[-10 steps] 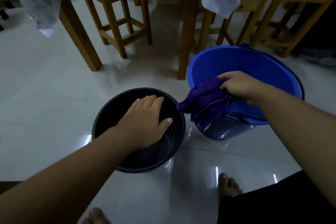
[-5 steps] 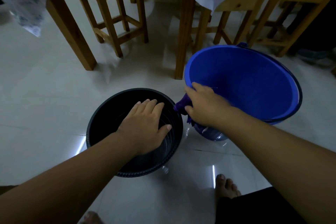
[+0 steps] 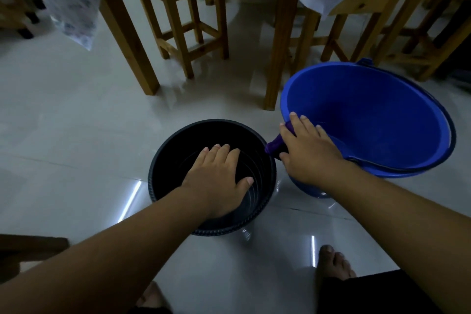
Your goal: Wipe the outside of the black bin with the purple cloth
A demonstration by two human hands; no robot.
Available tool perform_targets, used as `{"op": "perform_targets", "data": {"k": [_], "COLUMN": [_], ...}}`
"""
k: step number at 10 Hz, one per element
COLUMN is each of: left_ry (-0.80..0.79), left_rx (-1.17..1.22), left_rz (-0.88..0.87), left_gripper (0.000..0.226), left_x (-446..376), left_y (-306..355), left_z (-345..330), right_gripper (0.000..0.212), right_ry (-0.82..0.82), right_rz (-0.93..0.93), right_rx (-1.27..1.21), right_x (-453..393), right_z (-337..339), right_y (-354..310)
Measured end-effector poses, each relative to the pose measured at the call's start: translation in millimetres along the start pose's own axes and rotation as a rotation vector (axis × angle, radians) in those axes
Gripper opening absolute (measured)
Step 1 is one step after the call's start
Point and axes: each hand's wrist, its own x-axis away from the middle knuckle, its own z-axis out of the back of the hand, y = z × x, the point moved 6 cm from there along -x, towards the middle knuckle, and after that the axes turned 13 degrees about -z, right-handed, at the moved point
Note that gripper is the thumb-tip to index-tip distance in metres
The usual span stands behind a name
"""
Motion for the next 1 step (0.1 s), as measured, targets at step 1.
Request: {"op": "perform_targets", "data": {"k": [1], "left_ry": [0.0], "left_rx": [0.025], "left_rz": [0.025], "left_gripper": [0.076], "left_x": [-6.0], "left_y": [-5.7], "left_z": [2.4], "right_gripper": [0.069], "right_ry": [0.014], "right_rz": [0.035], "right_rx": [-0.018], "right_x": [-0.6], "right_z": [10.1], "right_y": [-14.2]}}
